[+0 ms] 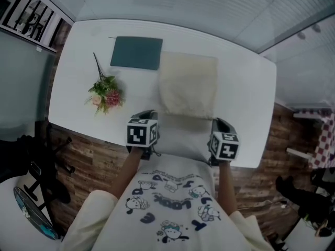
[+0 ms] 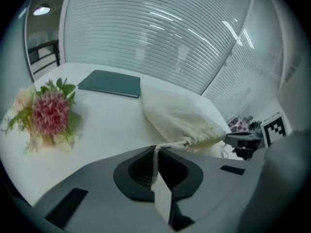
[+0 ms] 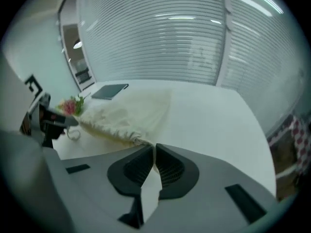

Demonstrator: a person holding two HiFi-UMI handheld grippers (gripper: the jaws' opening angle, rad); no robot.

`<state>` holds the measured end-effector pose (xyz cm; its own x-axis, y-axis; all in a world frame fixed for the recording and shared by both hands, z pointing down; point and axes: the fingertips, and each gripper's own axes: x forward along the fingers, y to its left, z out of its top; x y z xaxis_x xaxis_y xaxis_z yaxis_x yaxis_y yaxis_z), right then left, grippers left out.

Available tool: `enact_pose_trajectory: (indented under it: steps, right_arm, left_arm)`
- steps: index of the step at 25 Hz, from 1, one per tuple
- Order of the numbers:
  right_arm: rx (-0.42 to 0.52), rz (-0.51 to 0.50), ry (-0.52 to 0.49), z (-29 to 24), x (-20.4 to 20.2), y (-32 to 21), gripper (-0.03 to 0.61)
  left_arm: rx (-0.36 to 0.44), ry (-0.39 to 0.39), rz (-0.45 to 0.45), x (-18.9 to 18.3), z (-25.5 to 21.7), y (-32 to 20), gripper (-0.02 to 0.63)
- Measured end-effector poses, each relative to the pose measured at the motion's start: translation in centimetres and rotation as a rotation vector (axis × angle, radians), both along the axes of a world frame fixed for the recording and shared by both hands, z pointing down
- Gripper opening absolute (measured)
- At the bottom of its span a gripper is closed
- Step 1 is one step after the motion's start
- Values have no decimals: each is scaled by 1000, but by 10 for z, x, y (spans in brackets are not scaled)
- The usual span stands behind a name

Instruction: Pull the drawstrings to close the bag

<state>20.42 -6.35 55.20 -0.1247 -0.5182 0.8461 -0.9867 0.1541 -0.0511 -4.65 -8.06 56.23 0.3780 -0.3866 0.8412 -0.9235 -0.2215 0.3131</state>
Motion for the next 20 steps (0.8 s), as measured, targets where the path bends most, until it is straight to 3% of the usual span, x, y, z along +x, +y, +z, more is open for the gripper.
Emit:
enact_pose_trajectory:
  steps: [3,7,11,16,20]
  right_arm:
    - [-1,144,-143,2,3,1,28]
    - [31,220,-159,-2,12,1,29]
    - [23,264,-197,2,17,4,28]
    - [24,267,-205,2,17,5,29]
    - [22,208,-197,1,14,2,29]
  left_arm:
    - [-11,40,-95,-6,2,-2,41]
    - [-8,54,-200,-18,3,-3,41]
    - [-12,65,-247,-26,6,-4,41]
    - [12,35,-269,-39,3,-10,41]
    - [16,24,-297,-51,2,-12,41]
